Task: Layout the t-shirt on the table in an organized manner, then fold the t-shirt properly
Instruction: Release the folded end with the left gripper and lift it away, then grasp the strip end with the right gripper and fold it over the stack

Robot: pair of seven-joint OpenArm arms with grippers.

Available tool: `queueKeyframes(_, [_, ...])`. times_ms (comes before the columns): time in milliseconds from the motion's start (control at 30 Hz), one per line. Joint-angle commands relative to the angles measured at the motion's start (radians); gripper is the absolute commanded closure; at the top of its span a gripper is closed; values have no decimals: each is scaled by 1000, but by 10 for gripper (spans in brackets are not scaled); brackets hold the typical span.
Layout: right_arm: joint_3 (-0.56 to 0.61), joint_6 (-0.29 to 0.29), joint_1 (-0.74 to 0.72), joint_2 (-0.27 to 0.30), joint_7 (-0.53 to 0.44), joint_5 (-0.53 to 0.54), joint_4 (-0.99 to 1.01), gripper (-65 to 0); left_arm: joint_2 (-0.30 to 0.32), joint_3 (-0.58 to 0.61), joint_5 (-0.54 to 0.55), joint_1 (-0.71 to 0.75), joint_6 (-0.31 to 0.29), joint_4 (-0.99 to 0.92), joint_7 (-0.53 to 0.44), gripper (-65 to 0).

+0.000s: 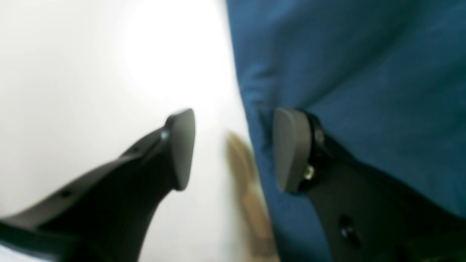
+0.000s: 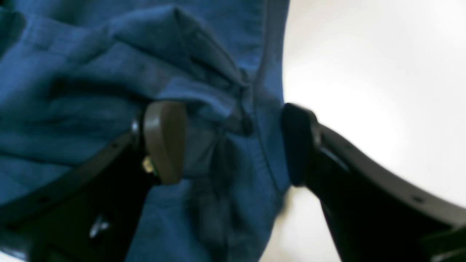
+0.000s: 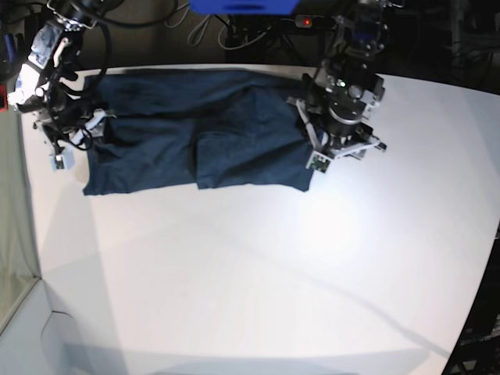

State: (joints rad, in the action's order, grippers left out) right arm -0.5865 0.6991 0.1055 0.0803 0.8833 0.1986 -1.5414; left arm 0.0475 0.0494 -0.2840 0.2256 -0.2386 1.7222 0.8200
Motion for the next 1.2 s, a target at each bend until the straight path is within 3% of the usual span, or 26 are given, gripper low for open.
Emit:
queueKeyframes(0, [0, -1, 0, 5, 15, -8, 17, -412, -7, -15, -5, -16, 5, -3, -15, -334])
queueKeyframes(233, [10, -1, -2, 6, -66, -8, 115, -380, -36, -36, -5, -44, 5, -109, -15, -334])
queueKeyframes(333, [47, -1, -2, 11, -83, -8, 152, -278, -48, -35, -5, -44, 5, -118, -15, -334])
queueKeyframes(467, [124, -1, -3, 26, -89, -8, 204, -69, -50, -32, -5, -44, 5, -118, -15, -334])
queueKeyframes(533, [153, -1, -11, 26, -89, -8, 210, 0, -50, -35, -5, -44, 5, -116, -15, -334])
queueKeyframes(700, [171, -1, -16, 26, -83, -1, 177, 0, -48, -36, -5, -42, 5, -112, -15, -334])
queueKeyframes(900, [170, -1, 13, 11, -69, 0, -77, 0, -48, -36, -5, -39, 5, -112, -15, -334])
queueKeyframes(1167, [170, -1, 17, -53, 64, 0, -385, 0, -48, -36, -5, -41, 5, -112, -15, -334])
